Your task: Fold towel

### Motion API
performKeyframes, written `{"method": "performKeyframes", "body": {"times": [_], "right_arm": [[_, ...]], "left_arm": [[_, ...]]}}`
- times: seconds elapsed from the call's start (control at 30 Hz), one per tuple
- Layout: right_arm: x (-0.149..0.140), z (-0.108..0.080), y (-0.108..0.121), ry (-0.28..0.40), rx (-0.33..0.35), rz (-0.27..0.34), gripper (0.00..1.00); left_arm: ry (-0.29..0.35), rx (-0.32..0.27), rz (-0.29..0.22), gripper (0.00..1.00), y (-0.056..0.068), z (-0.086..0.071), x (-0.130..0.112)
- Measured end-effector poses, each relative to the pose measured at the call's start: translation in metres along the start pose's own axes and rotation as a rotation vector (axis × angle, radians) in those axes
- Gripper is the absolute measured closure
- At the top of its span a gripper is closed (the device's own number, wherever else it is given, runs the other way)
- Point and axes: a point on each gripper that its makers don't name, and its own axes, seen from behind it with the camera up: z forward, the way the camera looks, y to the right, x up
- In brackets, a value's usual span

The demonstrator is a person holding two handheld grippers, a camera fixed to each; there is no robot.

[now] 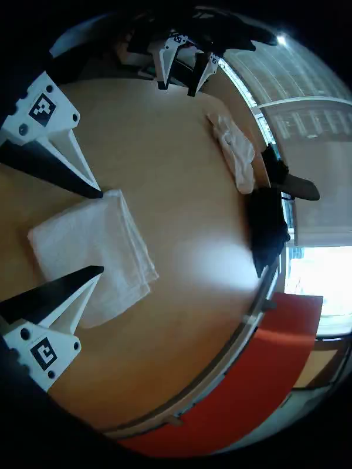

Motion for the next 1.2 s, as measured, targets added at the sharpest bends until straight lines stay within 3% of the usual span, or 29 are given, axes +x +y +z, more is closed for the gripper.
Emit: {"method": "performKeyframes", "body": {"times": [0.9,1.07,1.2], "right_arm": [[-0.082,-0.01,0.002,-0.098,-0.07,0.102,0.12],[-0.095,-0.01,0.002,-0.121,-0.077,0.111,0.18],[-0.101,-0.008,0.002,-0.129,-0.079,0.121,0.29]], "left_arm": [[0.005,-0.003,0.001,0.03,0.002,-0.002,0.0],[0.005,-0.003,0.001,0.03,0.002,-0.002,-0.001],[0.004,-0.003,-0.001,0.03,0.002,-0.003,-0.002]]}}
